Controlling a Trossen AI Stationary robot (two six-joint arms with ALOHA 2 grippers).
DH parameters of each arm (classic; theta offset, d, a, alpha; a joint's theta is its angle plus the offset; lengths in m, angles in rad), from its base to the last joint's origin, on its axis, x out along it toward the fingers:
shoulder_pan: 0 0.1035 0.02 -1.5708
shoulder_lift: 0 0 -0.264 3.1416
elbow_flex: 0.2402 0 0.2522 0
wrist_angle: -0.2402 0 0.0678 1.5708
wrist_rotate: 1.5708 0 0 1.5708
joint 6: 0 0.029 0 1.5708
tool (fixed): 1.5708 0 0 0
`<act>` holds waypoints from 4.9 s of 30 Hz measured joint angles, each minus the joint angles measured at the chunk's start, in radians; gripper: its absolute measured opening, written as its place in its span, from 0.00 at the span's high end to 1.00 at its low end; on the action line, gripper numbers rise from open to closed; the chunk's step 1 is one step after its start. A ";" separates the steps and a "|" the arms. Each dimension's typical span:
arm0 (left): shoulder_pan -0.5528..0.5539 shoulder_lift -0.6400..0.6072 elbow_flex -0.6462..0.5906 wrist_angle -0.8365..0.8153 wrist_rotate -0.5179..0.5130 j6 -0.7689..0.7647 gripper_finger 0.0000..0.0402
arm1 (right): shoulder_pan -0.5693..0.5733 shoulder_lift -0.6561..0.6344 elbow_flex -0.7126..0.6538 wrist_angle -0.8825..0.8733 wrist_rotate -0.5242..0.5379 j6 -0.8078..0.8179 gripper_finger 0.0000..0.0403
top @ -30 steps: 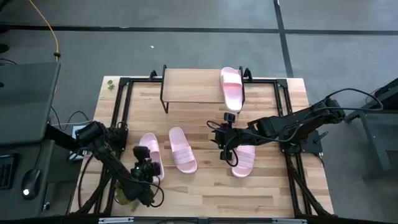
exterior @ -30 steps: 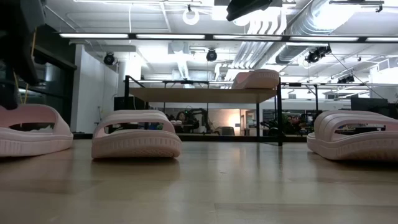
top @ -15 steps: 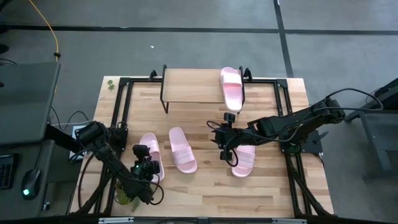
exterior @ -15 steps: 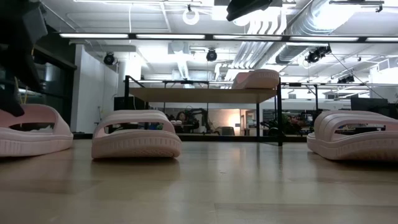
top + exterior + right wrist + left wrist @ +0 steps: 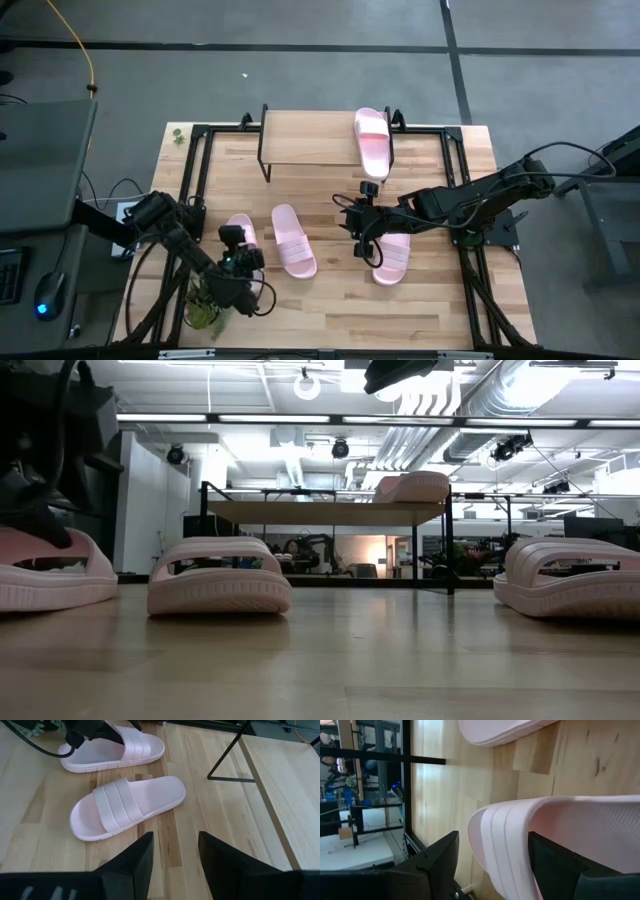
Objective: Pick and place slides into the shelf
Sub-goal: Put the white slide on the shelf
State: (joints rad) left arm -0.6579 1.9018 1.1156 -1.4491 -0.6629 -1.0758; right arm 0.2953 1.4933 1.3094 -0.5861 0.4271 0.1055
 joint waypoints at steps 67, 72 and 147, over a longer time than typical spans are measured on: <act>-0.003 -0.013 0.133 -0.035 0.088 0.071 0.70 | 0.061 0.000 0.000 -0.008 0.093 -0.106 0.64; -0.003 -0.013 0.133 -0.046 0.036 0.010 0.56 | 0.061 0.000 0.000 -0.008 0.093 -0.104 0.64; 0.122 -0.008 -0.091 -0.046 0.117 -0.076 0.98 | 0.061 0.000 0.000 0.017 0.078 -0.084 0.64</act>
State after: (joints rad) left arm -0.5358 1.8942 1.0248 -1.4956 -0.5456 -1.1522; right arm 0.3562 1.4933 1.3094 -0.5688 0.5053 0.0219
